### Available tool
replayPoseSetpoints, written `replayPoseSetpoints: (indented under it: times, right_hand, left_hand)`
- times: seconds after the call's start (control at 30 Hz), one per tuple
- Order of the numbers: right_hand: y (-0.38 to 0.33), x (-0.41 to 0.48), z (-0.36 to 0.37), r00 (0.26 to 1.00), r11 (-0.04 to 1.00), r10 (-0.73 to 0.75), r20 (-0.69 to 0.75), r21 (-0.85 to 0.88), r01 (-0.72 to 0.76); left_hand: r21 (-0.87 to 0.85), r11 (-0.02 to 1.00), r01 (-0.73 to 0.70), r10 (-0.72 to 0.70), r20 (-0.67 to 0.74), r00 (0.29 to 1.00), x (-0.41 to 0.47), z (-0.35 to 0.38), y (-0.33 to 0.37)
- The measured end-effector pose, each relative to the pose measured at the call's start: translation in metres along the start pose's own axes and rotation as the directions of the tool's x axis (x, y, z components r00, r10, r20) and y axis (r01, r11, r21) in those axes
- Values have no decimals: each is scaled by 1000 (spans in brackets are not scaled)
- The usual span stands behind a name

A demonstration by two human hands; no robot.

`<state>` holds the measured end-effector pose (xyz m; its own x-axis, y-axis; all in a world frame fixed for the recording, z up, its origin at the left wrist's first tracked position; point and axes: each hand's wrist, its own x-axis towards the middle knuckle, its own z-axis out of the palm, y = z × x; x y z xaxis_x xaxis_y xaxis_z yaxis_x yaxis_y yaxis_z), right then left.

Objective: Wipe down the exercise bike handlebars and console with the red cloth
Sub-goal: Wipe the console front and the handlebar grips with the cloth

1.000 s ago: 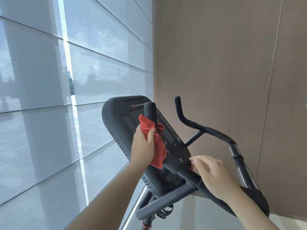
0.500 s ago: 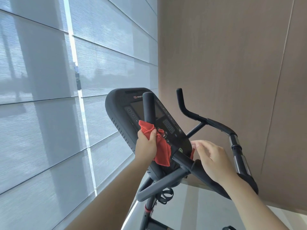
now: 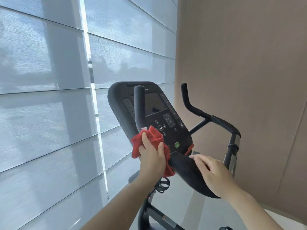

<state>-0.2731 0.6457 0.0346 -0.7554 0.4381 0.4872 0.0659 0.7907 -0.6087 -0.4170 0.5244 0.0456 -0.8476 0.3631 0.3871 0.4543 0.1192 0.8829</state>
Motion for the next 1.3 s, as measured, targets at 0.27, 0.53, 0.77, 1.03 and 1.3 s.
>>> replayPoseSetpoints:
  times: [0.27, 0.53, 0.77, 1.03, 1.3]
  right_hand:
    - [10, -4, -3, 995, 995, -94, -25, -28, 94]
    - [16, -4, -2, 985, 988, -155, -77, -21, 154]
    - [19, -1, 0, 977, 982, -189, -100, -8, 189]
    - [17, 0, 8, 976, 986, -167, -140, -28, 165]
    - [16, -4, 6, 976, 986, -168, -135, -28, 166]
  left_hand:
    - [-117, 987, 113, -129, -140, 982, 12, 7, 16]
    - [293, 956, 13, 47, -198, 979, 16, 25, 22]
    - [367, 930, -32, 129, -243, 961, 32, 25, 23]
    - [144, 986, 86, -52, -230, 972, 22, 24, 4]
    - [292, 956, 4, 41, -149, 988, 8, 19, 8]
